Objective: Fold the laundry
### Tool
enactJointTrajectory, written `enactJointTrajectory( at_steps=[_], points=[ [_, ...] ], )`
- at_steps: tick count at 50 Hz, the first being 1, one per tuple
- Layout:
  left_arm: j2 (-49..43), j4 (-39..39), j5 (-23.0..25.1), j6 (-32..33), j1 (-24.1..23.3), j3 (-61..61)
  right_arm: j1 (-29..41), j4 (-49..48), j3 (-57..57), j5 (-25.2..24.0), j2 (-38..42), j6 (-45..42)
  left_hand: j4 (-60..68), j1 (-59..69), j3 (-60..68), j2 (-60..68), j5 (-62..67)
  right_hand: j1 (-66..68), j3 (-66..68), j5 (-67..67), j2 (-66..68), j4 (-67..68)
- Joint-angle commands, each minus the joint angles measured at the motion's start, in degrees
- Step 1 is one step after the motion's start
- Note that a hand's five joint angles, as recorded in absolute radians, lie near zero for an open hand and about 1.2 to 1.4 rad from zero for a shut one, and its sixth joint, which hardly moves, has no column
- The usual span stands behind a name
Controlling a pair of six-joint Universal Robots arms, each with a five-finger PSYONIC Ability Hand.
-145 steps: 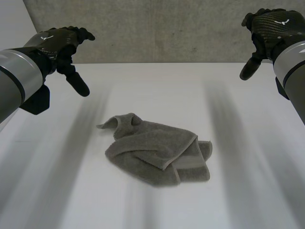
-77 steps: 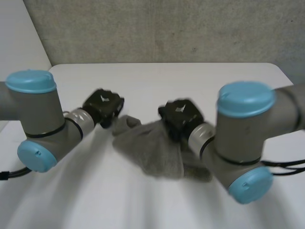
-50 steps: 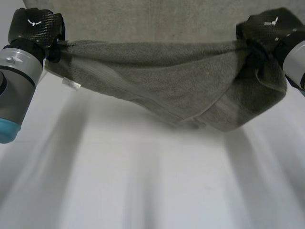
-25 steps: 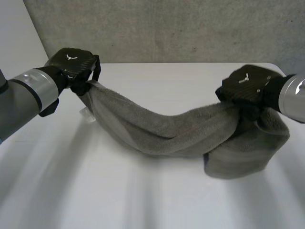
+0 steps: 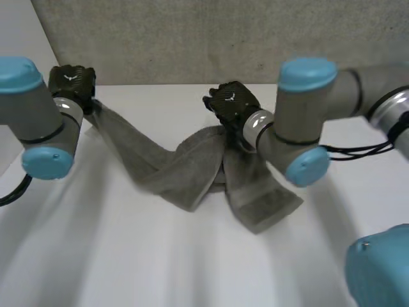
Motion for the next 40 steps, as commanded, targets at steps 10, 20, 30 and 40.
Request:
enactJointTrajectory(
  at_steps=[10, 20, 30, 40],
  points=[
    [5.8, 5.4, -2.3, 0.3, -0.2, -10.6, -4.2, -2.8, 20.3, 6.4, -17.0, 0.5, -34.1, -33.4, -34.5, -32.6, -34.2, -7.4, -7.9, -5.9, -6.9, -8.0],
    [19.8, 5.0, 3.0, -0.4, -10.4, -31.2, -13.8, -2.5, 44.0, 0.2, -31.0, 0.7, -31.5, -30.8, -32.0, -30.1, -31.7, -7.4, -7.9, -5.9, -6.9, -8.0],
    [18.3, 5.1, 3.9, -2.9, -21.6, -35.5, -16.7, -4.4, 56.3, -3.8, -32.8, 0.9, -27.4, -26.6, -27.8, -25.9, -27.5, -7.4, -7.9, -5.9, -6.9, -8.0],
    [9.9, 5.2, 3.8, -11.0, -26.7, -30.7, -16.8, -12.0, 65.8, -4.0, -33.4, 0.9, -19.8, -19.0, -20.2, -18.3, -19.9, -7.4, -7.9, -5.9, -6.9, -8.0]
  ],
)
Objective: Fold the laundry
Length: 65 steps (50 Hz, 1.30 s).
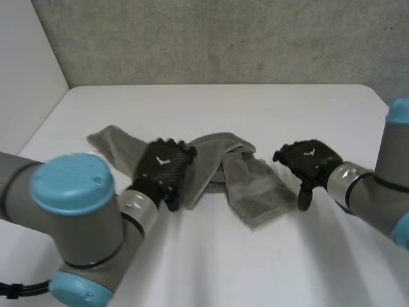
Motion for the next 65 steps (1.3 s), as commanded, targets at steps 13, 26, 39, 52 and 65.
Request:
enactJointTrajectory(
  at_steps=[13, 26, 39, 52, 65],
  points=[
    [-13.4, 0.7, -3.0, -9.0, -5.6, 9.7, -0.3, -7.7, 9.0, -0.1, 0.0, -0.3, 5.2, 5.2, 5.2, 5.2, 5.1, -3.5, -3.8, -3.4, -4.1, -4.6],
    [-18.3, 6.8, -6.2, -8.8, -5.7, 12.4, 0.2, -9.8, 10.6, -0.1, 0.4, -0.4, 5.2, 5.2, 5.2, 5.2, 5.1, -3.5, -3.8, -3.4, -4.1, -4.6],
    [-23.0, 13.9, -13.3, 0.6, -5.6, 15.4, 0.3, -9.9, 10.9, -0.1, 0.5, -0.6, 5.2, 5.2, 5.2, 5.2, 5.1, -3.5, -3.8, -3.4, -4.1, -4.6],
    [-19.1, 17.1, -18.3, 4.7, -4.2, 14.7, 0.4, -9.9, 10.9, 0.0, 0.2, -0.6, 5.2, 5.2, 5.2, 5.2, 5.1, -3.5, -3.8, -3.4, -4.1, -4.6],
    [-16.2, 17.2, -18.1, 8.4, 1.5, 12.9, 0.6, -9.3, 8.2, 0.0, -1.4, -0.1, 7.6, 7.6, 7.6, 7.6, 7.5, -3.5, -3.8, -3.4, -4.1, -4.6]
  ],
)
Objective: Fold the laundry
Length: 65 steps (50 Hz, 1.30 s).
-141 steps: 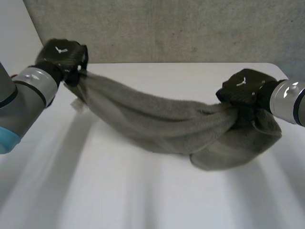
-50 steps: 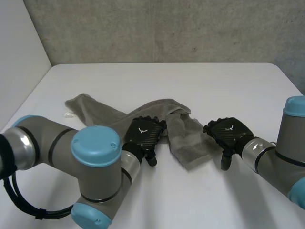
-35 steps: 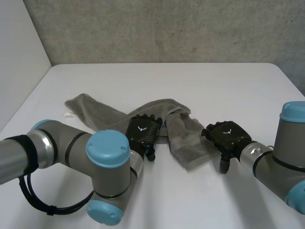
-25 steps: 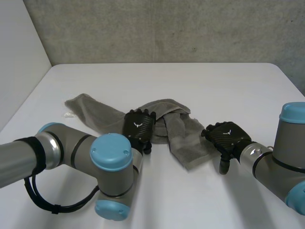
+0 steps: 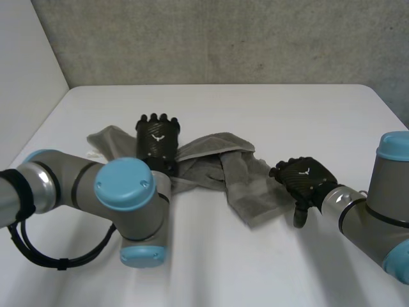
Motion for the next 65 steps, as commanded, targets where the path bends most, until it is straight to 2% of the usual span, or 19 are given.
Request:
enactJointTrajectory(
  at_steps=[1, 5, 7, 8, 10, 11, 12, 13, 14, 18, 24, 26, 27, 29, 33, 39, 46, 58, 65],
  points=[
    [0.0, -0.1, 0.6, 2.1, 3.1, -0.8, 0.1, 0.5, -1.6, 0.2, -1.2, 0.2, 7.1, 6.9, 6.9, 6.9, 6.9, -3.5, -3.8, -3.5, -4.1, -4.6],
    [-0.2, -0.1, 0.8, 2.1, 3.5, -1.7, 0.1, 0.5, -1.8, 0.2, -1.5, 0.2, 13.1, 13.0, 13.0, 13.0, 13.0, -3.5, -3.8, -3.5, -4.1, -4.6],
    [0.0, -0.2, 1.1, 2.0, 3.4, -2.3, 0.1, 0.5, -1.8, 0.2, -1.5, 0.2, 27.7, 27.6, 27.5, 27.6, 27.5, -3.5, -3.8, -3.5, -4.1, -4.6],
    [0.0, -0.2, 1.1, 2.0, 3.4, -2.3, 0.0, 0.5, -1.9, 0.2, -1.5, 0.2, 27.8, 27.6, 27.6, 27.7, 27.6, -3.5, -3.8, -3.5, -4.1, -4.6],
    [0.4, -0.3, 1.2, 2.0, 3.5, -2.9, 0.0, 0.4, -2.0, 0.2, -1.5, 0.2, 43.0, 42.9, 42.9, 42.9, 42.8, -3.5, -3.8, -3.5, -4.1, -4.6],
    [0.4, -0.3, 1.2, 2.0, 3.5, -2.9, 0.1, 0.3, -2.4, 0.2, -1.4, 0.4, 43.1, 42.9, 42.9, 43.0, 42.9, -3.5, -3.8, -3.5, -4.1, -4.6],
    [0.9, -0.4, 1.3, 2.0, 3.5, -3.1, 0.1, 0.3, -2.4, 0.2, -1.4, 0.4, 51.6, 51.4, 51.4, 51.5, 51.4, -3.5, -3.8, -3.5, -4.1, -4.6],
    [0.9, -0.4, 1.3, 2.0, 3.5, -3.1, 0.1, 0.3, -3.0, 0.2, -1.4, 0.7, 51.7, 51.5, 51.5, 51.5, 51.5, -3.5, -3.8, -3.5, -4.1, -4.6],
    [1.7, -0.7, 1.6, 2.0, 3.5, -3.5, 0.1, 0.3, -4.1, 0.2, -1.3, 2.0, 58.6, 58.5, 58.5, 58.5, 58.5, -3.5, -3.8, -3.5, -4.1, -4.6],
    [7.0, -0.8, 4.5, 2.0, 3.7, -5.8, 0.1, 0.6, -6.7, 0.2, -1.2, 7.3, 58.7, 58.6, 58.6, 58.6, 58.5, -3.5, -3.8, -3.5, -4.1, -4.6],
    [15.1, -1.5, 8.3, 2.2, 3.7, -7.0, 0.2, 1.3, -13.3, -1.9, -1.1, 21.6, 58.7, 58.6, 58.6, 58.6, 58.5, -3.5, -3.8, -3.5, -4.1, -4.6],
    [20.2, -3.7, 11.7, 2.2, 3.6, -7.0, 0.2, 1.5, -14.9, -3.3, -1.2, 24.2, 58.7, 58.6, 58.6, 58.6, 58.5, -3.5, -3.8, -3.5, -4.1, -4.6],
    [20.2, -3.7, 11.7, 2.2, 3.6, -7.0, 0.3, 1.8, -16.5, -4.8, -1.3, 26.5, 58.7, 58.6, 58.6, 58.6, 58.5, -3.5, -3.8, -3.5, -4.1, -4.6],
    [24.1, -7.5, 15.7, 2.2, 3.6, -6.7, 0.7, 2.3, -17.8, -5.4, -1.2, 28.9, 58.7, 58.6, 58.6, 58.6, 58.5, -3.5, -3.8, -3.5, -4.1, -4.6],
    [26.4, -10.9, 18.5, 2.3, 3.4, -6.2, 4.2, 4.0, -22.9, -5.7, 1.0, 34.9, 58.7, 58.6, 58.6, 58.6, 58.5, -3.5, -3.8, -3.5, -4.1, -4.6],
    [29.9, -14.6, 19.3, 3.0, 3.6, -6.7, 7.1, 7.0, -27.7, -6.2, 5.1, 36.0, 58.7, 58.6, 58.6, 58.6, 58.5, -3.5, -3.8, -3.5, -4.1, -4.6],
    [33.2, -15.8, 19.2, 5.3, 5.3, -7.8, 12.0, 10.4, -34.1, -6.3, 13.7, 36.0, 58.7, 58.6, 58.6, 58.6, 58.5, -3.5, -3.8, -3.5, -4.1, -4.6],
    [40.3, -16.0, 19.8, 6.7, 12.0, -9.9, 13.9, 11.0, -39.4, -5.0, 21.1, 35.8, 58.7, 58.6, 58.6, 58.6, 58.5, -3.5, -3.8, -3.5, -4.1, -4.6],
    [44.5, -15.9, 21.9, 6.7, 16.7, -11.8, 13.2, 11.5, -39.7, -5.2, 21.0, 35.8, 58.7, 58.6, 58.6, 58.6, 58.5, -3.5, -3.8, -3.5, -4.1, -4.6]
  ],
)
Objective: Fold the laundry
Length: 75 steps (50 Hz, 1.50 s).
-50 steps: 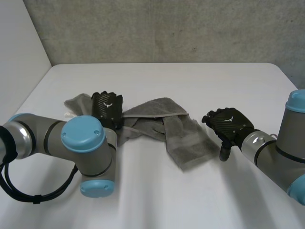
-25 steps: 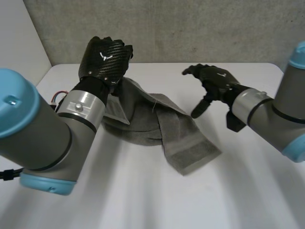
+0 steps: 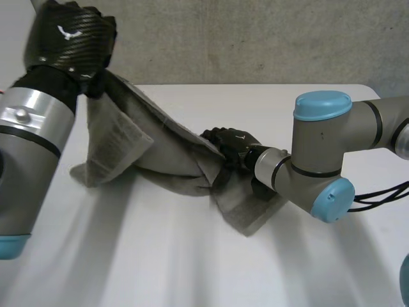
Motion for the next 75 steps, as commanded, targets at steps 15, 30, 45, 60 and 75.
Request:
enactJointTrajectory(
  at_steps=[15, 30, 45, 60, 75],
  points=[
    [4.4, 0.2, 4.3, -0.2, 9.6, -3.3, -1.9, 6.3, 3.0, -1.1, -2.1, -3.5, 10.2, 13.7, 10.3, 10.3, 12.6, 7.9, 7.0, 7.4, 6.8, 6.2],
    [3.5, 0.4, 8.9, -0.2, 17.1, -4.3, -5.4, 8.1, 5.7, -0.3, -2.6, -12.0, 10.2, 13.7, 10.3, 10.3, 12.6, 41.3, 40.4, 40.8, 40.2, 39.7],
    [-2.5, 1.6, 10.6, -0.1, 17.7, -7.5, -6.0, 8.4, 3.2, -1.0, -1.9, -15.5, 10.2, 13.7, 10.3, 10.3, 12.6, 67.1, 66.2, 66.5, 65.9, 65.4],
    [-26.1, 7.2, 10.3, 2.6, 15.4, 19.2, -5.3, 0.7, -33.4, 12.0, 2.2, -51.5, 10.2, 13.7, 10.3, 10.3, 12.6, 67.1, 66.2, 66.5, 65.9, 65.4],
    [-28.3, 21.9, 6.3, -10.2, 13.5, 45.1, -6.0, -9.2, -38.2, 11.9, -6.4, -39.1, 10.2, 13.7, 10.3, 10.3, 12.6, 67.1, 66.2, 66.5, 65.9, 65.4]
  ],
)
